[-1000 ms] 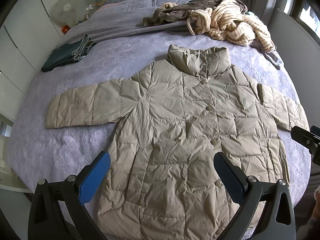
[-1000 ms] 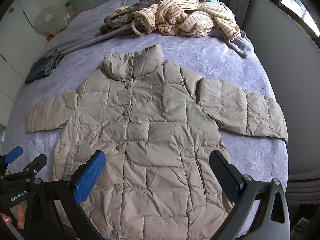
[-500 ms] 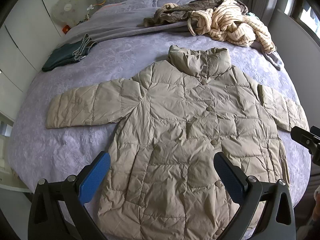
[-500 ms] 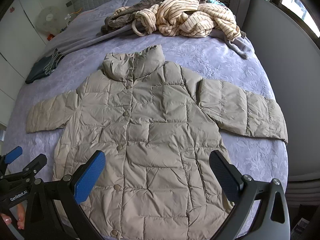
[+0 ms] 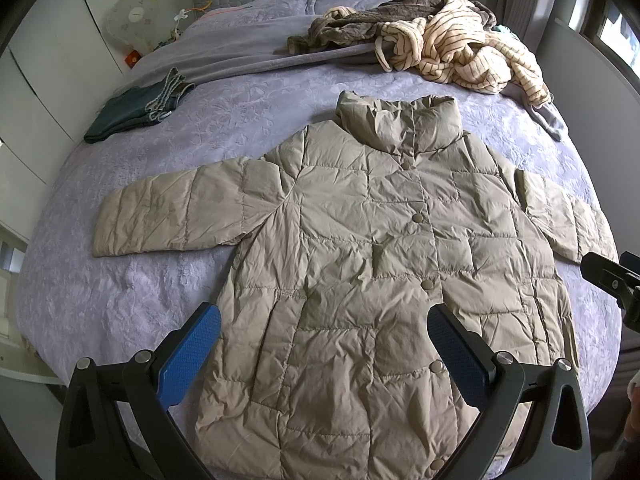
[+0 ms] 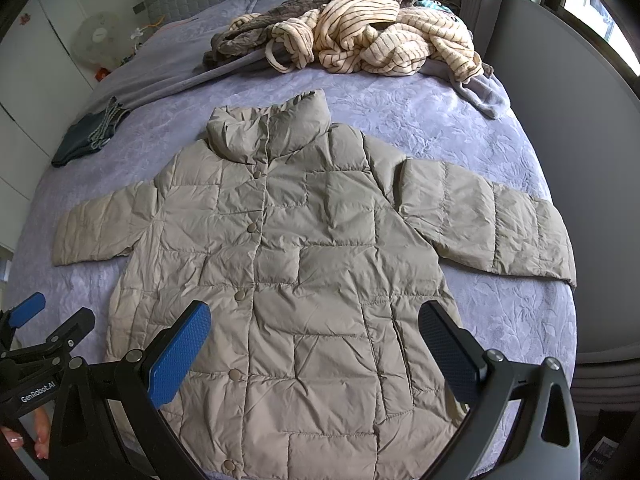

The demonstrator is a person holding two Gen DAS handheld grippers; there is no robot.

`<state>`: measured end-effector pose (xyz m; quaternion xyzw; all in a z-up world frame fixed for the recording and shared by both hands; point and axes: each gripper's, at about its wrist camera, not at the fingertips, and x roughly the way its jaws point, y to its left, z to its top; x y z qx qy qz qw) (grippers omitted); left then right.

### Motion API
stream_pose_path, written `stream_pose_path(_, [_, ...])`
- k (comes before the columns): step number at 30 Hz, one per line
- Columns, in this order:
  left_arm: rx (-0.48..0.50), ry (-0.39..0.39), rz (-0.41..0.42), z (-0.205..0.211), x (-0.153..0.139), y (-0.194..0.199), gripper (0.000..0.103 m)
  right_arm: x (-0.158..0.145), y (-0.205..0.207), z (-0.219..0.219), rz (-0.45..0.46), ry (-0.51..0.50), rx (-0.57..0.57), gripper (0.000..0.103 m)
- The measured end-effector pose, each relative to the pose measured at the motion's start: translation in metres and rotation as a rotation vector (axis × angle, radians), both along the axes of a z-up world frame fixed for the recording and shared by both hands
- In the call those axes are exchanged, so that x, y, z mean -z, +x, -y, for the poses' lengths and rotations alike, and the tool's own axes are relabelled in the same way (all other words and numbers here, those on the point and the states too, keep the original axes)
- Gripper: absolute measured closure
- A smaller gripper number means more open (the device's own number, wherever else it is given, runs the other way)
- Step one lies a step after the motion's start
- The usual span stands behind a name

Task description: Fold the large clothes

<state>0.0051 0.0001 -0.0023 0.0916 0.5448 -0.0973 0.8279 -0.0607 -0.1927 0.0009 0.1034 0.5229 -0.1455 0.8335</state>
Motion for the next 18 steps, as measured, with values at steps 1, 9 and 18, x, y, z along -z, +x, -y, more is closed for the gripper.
stream_pose_path(1, [0.0,0.0,0.0,0.0,0.0,-0.0001,0.0,-0.0001,0.0002,-0.0003,0.0,0.0,0.0,0.0])
stream_pose_path(9, [0.0,0.0,0.001,-0.0001,0.0002,-0.0002,0.0,0.0004,-0.0014,0.0016,0.001,0.0,-0.001,0.0])
stream_pose_path(18, [-0.001,0.0,0.001,0.0,0.0003,-0.0004,0.0,-0.0001,0.0001,-0.0004,0.003,0.001,-0.002,0.0])
